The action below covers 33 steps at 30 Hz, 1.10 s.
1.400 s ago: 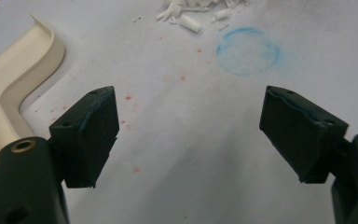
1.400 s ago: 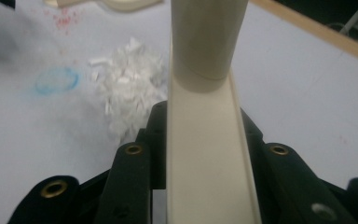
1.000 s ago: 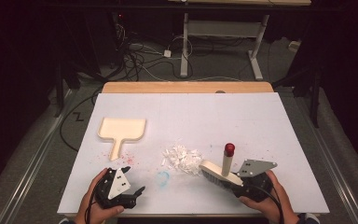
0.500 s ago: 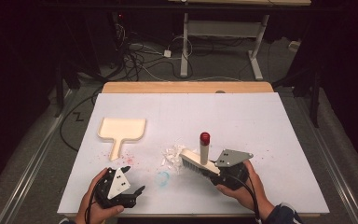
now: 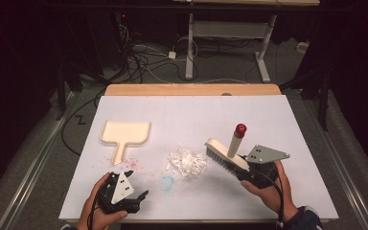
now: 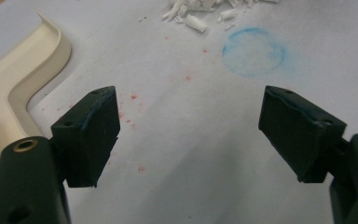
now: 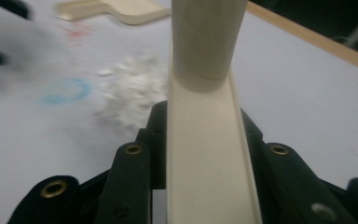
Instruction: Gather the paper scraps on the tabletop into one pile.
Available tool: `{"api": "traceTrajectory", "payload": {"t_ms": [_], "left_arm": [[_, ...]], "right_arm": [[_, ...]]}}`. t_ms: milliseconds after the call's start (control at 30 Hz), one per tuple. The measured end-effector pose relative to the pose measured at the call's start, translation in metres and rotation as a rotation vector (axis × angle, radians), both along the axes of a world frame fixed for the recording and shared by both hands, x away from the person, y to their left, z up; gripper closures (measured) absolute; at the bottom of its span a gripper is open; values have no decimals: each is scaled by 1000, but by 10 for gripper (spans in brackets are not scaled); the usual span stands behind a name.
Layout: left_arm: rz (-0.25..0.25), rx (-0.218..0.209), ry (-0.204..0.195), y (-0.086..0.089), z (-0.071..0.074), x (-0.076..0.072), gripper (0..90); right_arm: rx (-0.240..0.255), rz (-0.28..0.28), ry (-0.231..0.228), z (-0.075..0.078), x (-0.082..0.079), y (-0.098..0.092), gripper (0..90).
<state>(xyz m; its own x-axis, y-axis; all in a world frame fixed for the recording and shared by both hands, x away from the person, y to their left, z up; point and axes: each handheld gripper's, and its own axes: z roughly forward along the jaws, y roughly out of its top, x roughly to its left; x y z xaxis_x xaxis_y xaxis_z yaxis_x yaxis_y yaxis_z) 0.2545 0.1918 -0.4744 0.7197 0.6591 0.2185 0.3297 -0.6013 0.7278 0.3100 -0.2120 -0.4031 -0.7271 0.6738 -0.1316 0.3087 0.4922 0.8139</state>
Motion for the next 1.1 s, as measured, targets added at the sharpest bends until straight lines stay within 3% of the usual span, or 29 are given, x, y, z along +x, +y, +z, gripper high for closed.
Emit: {"api": "traceTrajectory", "payload": {"t_ms": [167, 267, 433, 533, 733, 833, 1100], "left_arm": [[-4, 3, 5, -1, -1, 1, 195], [-5, 2, 7, -2, -1, 1, 194], [-5, 2, 7, -1, -1, 1, 194], [-5, 2, 9, -1, -2, 1, 194], [-9, 2, 9, -1, -2, 1, 195], [-9, -2, 8, 0, -2, 0, 195], [-5, 3, 11, 1, -2, 1, 195]], "right_arm": [[-75, -115, -28, -18, 19, 9, 682], [-104, -123, -34, -31, 27, 24, 682], [-103, -136, -43, -43, 35, 49, 682], [-81, -112, -40, -46, 37, 69, 682], [-44, -71, -48, -47, 36, 95, 682], [-55, -62, -66, -44, 35, 102, 682], [-33, -67, -85, -28, 58, 85, 682]]}}
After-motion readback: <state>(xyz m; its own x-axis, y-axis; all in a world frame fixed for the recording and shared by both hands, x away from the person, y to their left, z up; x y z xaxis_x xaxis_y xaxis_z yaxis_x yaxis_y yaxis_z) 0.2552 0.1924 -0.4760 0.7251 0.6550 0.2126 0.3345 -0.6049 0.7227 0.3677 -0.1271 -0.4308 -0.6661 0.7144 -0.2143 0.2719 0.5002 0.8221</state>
